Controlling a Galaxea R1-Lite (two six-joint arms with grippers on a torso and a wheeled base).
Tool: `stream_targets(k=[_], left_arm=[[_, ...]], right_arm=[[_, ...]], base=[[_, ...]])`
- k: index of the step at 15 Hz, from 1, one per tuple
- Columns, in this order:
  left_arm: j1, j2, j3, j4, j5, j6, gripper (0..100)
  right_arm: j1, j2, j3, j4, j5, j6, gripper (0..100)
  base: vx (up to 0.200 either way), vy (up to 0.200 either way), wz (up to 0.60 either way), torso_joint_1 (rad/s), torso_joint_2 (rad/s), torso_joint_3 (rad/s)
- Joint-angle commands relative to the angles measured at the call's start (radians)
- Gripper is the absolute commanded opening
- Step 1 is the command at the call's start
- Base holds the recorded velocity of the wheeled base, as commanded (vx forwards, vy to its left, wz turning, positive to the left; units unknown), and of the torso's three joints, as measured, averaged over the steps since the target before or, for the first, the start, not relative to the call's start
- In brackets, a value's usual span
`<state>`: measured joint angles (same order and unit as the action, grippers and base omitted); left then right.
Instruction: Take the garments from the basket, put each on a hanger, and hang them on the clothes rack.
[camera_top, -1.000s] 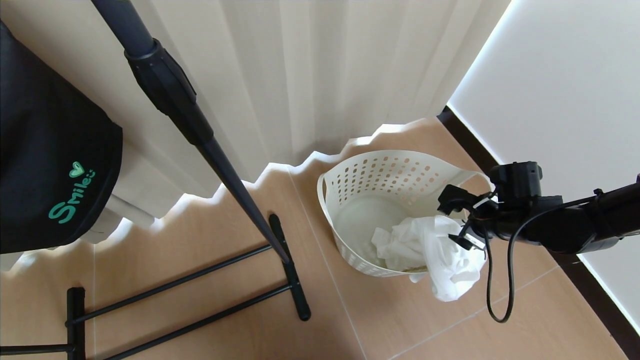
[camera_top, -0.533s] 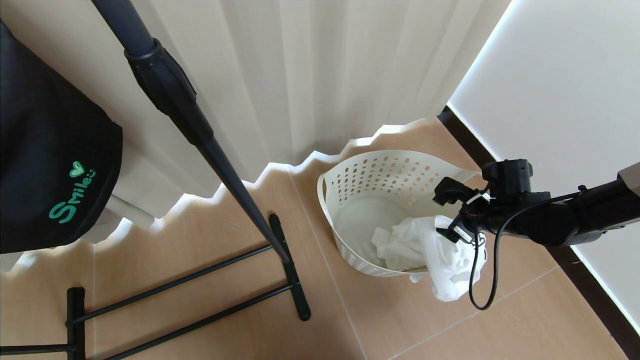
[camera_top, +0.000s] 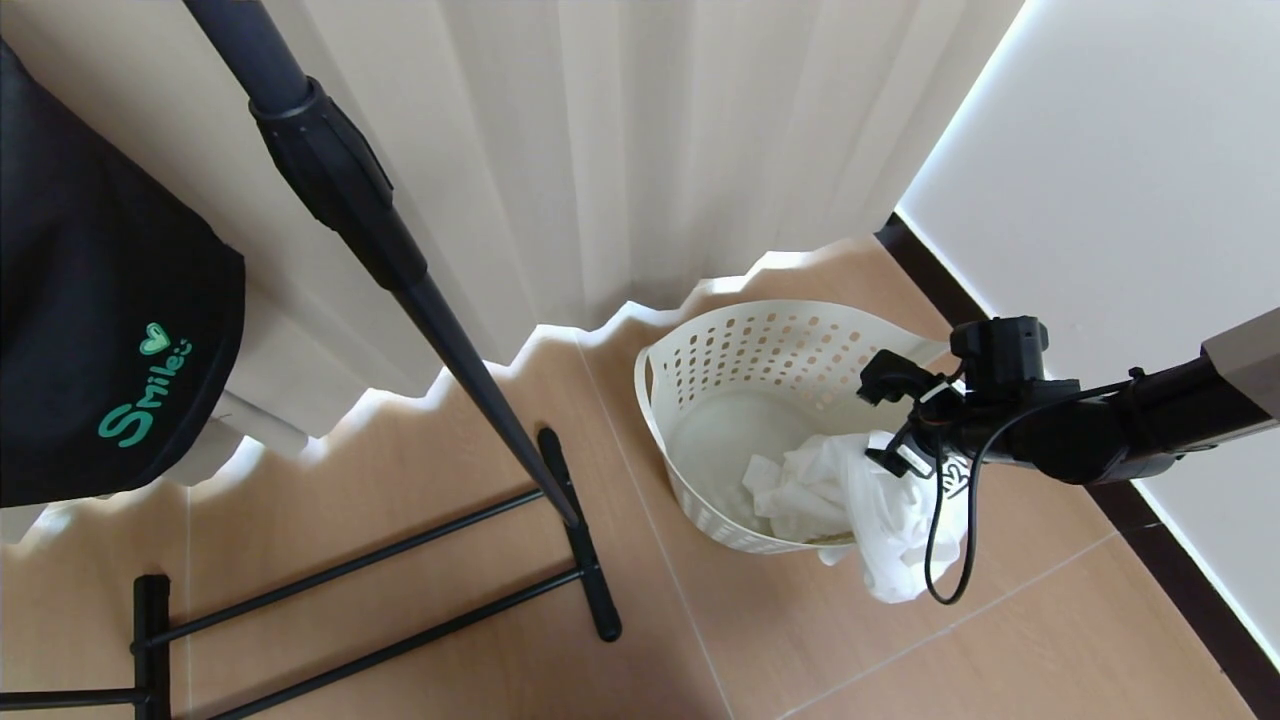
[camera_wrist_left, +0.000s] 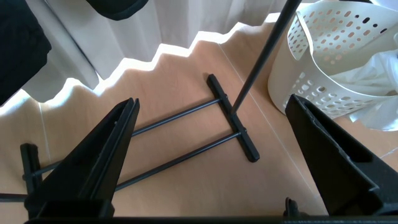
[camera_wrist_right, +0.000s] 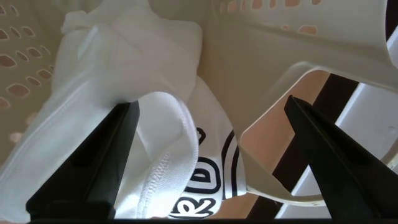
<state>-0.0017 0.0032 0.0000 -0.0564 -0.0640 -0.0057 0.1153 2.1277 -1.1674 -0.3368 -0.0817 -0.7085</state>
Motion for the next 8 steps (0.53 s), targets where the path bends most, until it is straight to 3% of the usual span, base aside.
stream_targets(k=[1,8], left_arm=[[0.0,0.001,0.0,0.0,0.0,0.0,100],[0.0,0.001,0.0,0.0,0.0,0.0,100]], right_arm=[[-0.005,0.008,-0.005,0.001,-0.004,-0.002,100],[-0.019,0.021,-0.012,-0.002,-0.001,0.0,100]], base=[[0.0,0.0,0.0,0.0,0.0,0.0],[0.0,0.0,0.0,0.0,0.0,0.0]])
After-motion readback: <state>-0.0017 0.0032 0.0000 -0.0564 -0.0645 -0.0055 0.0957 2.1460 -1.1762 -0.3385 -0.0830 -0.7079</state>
